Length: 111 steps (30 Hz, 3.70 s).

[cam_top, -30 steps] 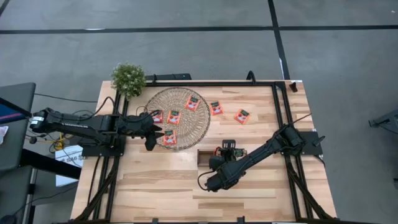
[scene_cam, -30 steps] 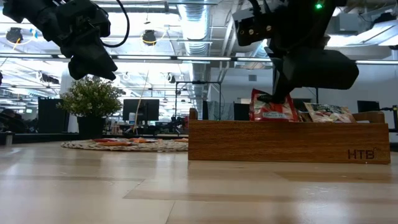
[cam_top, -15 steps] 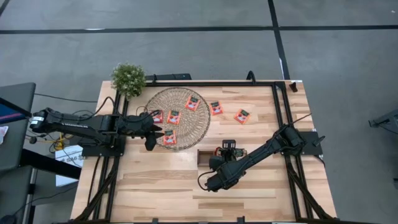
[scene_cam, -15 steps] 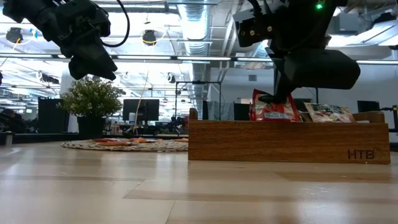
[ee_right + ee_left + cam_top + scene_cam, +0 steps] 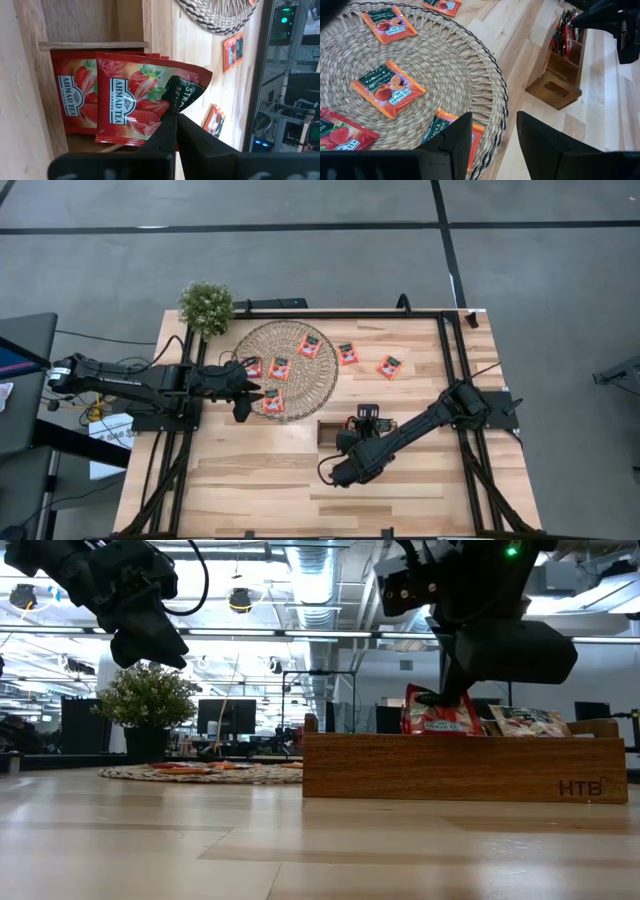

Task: Pick & Place Tea
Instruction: Put the right red tea bag into the middle slot of the wooden organizer, then put the red tea bag into the middle slot of the wooden organizer

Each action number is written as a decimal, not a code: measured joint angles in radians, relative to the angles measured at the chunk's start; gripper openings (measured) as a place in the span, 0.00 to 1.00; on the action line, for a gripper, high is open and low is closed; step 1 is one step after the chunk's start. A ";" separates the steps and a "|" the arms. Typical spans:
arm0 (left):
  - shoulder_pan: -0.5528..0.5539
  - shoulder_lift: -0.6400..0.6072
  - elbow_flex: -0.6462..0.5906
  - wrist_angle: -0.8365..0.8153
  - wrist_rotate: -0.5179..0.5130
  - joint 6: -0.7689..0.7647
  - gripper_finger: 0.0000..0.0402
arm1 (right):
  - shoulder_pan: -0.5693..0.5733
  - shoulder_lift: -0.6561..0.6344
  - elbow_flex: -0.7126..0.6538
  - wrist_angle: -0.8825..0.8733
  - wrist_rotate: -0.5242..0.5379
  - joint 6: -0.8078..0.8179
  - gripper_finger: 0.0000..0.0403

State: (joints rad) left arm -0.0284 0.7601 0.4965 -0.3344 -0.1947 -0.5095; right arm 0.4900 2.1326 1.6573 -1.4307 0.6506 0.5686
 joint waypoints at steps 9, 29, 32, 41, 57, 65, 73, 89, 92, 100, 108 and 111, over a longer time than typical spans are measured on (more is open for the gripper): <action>0.000 0.000 0.000 0.000 0.000 0.000 0.37 | -0.014 0.000 0.000 0.000 0.000 0.000 0.20; 0.000 0.000 0.000 0.000 -0.004 0.001 0.37 | -0.015 -0.048 0.083 -0.139 0.055 0.026 0.24; 0.000 0.000 0.000 0.000 -0.005 -0.019 0.37 | -0.014 -0.093 0.109 -0.139 0.078 0.032 0.22; 0.000 0.000 0.000 0.002 -0.005 -0.091 0.37 | -0.071 -0.332 0.067 -0.140 0.192 0.107 0.12; 0.058 0.020 0.008 0.021 -0.162 0.130 0.37 | -0.324 -0.765 -0.339 0.119 0.189 0.114 0.06; 0.261 0.176 0.118 -0.096 -0.085 0.312 0.37 | -0.376 -0.884 -0.478 0.313 0.179 0.114 0.03; 0.526 0.422 0.276 -0.311 0.113 0.483 0.37 | -0.388 -0.909 -0.520 0.340 0.134 0.113 0.03; 0.718 0.630 0.439 -0.401 0.259 0.626 0.39 | -0.388 -0.909 -0.520 0.337 0.141 0.104 0.03; 0.745 0.654 0.439 -0.401 0.278 0.629 0.42 | -0.388 -0.909 -0.520 0.316 0.142 0.102 0.03; 0.777 0.733 0.439 -0.436 0.319 0.632 0.61 | -0.388 -0.913 -0.579 0.341 0.143 0.087 0.03; 0.775 0.752 0.439 -0.446 0.248 0.688 0.80 | -0.388 -0.912 -0.642 0.470 0.132 0.086 0.03; 0.775 0.752 0.439 -0.462 0.243 0.740 0.81 | -0.388 -0.912 -0.644 0.478 0.131 0.087 0.03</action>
State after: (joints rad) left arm 0.7467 1.5124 0.9352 -0.7968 0.0478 0.2301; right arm 0.1020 1.2209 1.0138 -0.9527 0.7821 0.6552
